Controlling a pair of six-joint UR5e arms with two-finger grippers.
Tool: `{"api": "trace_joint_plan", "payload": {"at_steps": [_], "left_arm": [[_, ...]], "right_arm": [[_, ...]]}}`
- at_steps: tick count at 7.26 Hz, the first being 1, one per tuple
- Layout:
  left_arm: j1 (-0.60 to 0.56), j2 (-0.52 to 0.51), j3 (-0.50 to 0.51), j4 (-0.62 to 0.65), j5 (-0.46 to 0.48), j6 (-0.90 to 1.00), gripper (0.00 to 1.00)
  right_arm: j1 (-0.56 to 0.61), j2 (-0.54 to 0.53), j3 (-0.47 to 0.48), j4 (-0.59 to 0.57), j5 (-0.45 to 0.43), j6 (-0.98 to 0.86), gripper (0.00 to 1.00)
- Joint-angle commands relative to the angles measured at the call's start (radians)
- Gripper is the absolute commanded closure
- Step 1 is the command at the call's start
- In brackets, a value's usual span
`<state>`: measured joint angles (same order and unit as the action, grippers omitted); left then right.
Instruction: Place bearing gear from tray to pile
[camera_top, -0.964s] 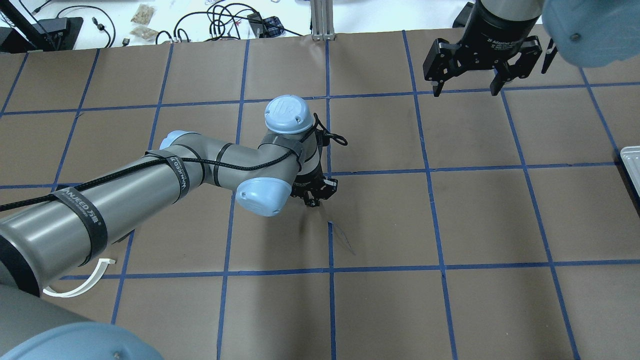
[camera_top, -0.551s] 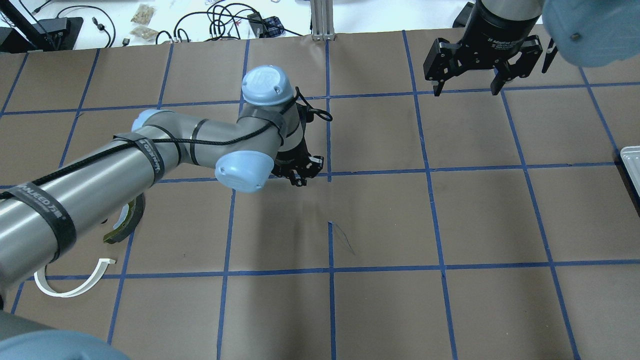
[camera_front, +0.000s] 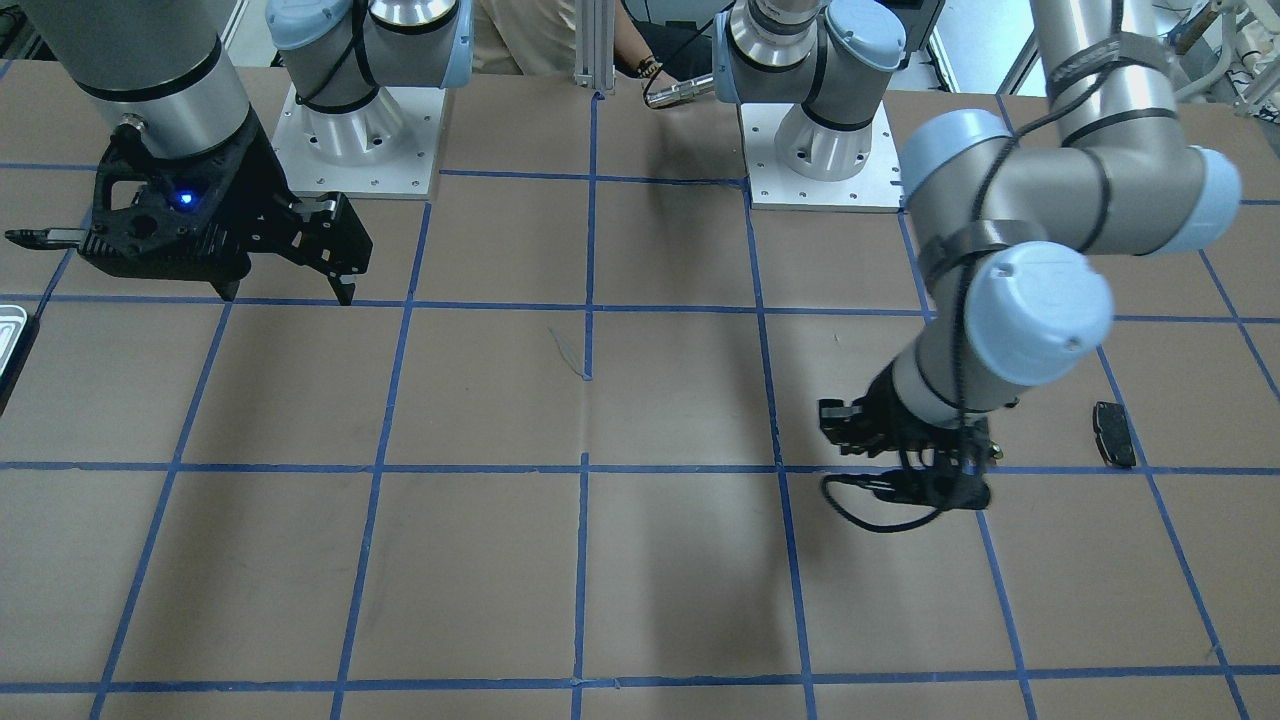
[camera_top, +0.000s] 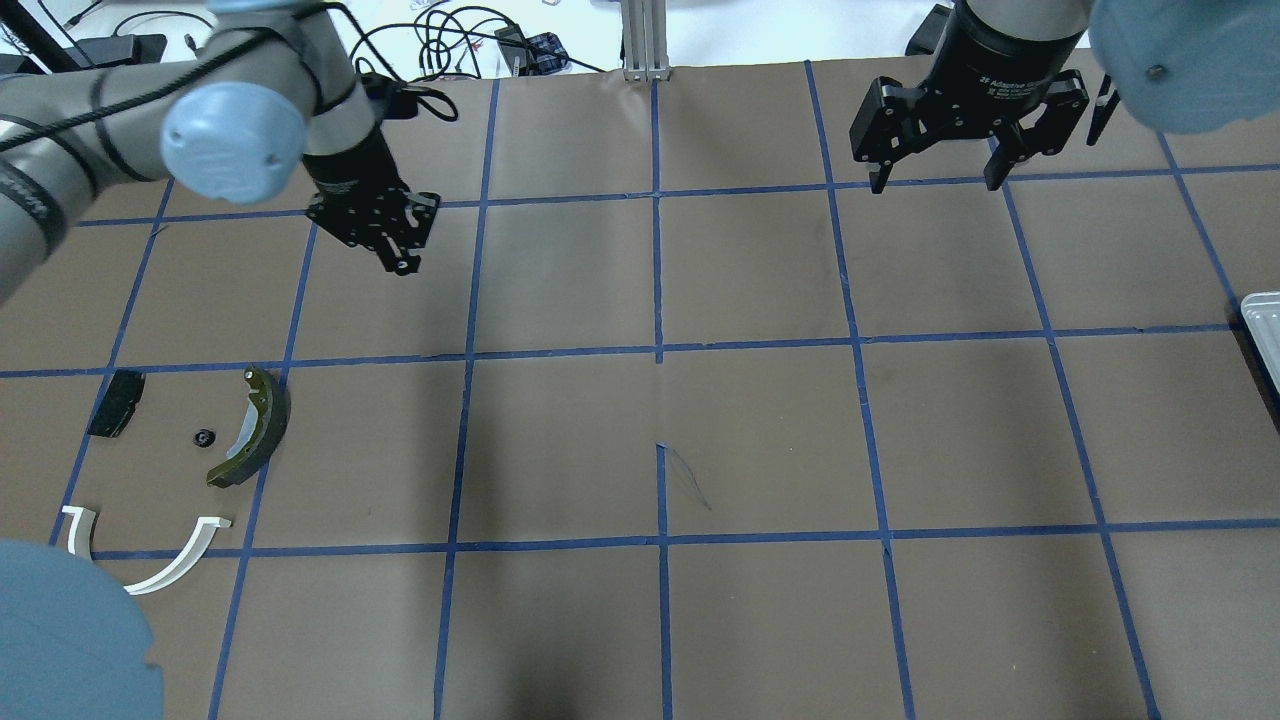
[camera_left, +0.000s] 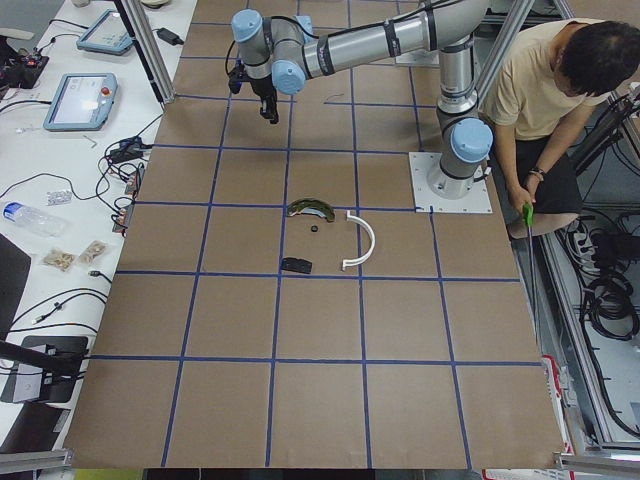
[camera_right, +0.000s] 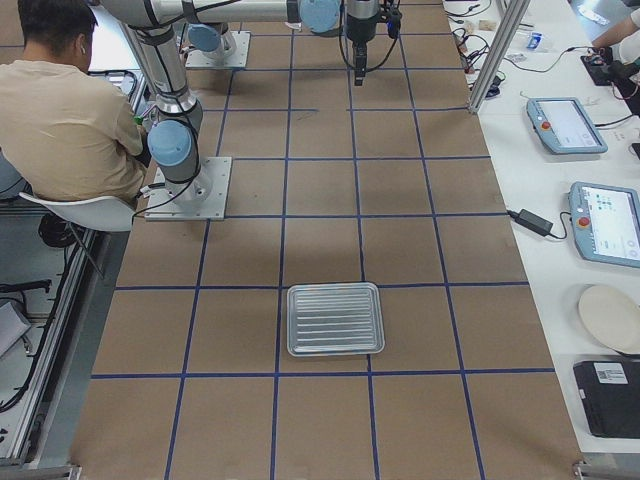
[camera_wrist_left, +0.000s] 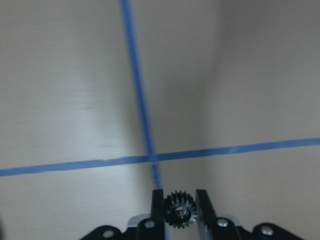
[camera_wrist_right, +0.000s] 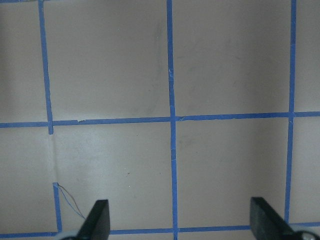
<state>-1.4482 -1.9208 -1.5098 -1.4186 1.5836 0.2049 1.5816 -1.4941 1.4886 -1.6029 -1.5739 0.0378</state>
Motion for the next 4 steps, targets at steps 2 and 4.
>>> {"api": "trace_joint_plan", "payload": {"at_steps": [2, 4], "left_arm": [[0.306, 0.009, -0.013, -0.028, 0.078, 0.249, 1.0], [0.383, 0.009, -0.053, 0.006, 0.192, 0.314, 1.0]], "right_arm": [[-0.005, 0.0, -0.002, 0.001, 0.0, -0.001, 0.0], [-0.005, 0.0, -0.005, -0.003, 0.002, -0.001, 0.0]]}}
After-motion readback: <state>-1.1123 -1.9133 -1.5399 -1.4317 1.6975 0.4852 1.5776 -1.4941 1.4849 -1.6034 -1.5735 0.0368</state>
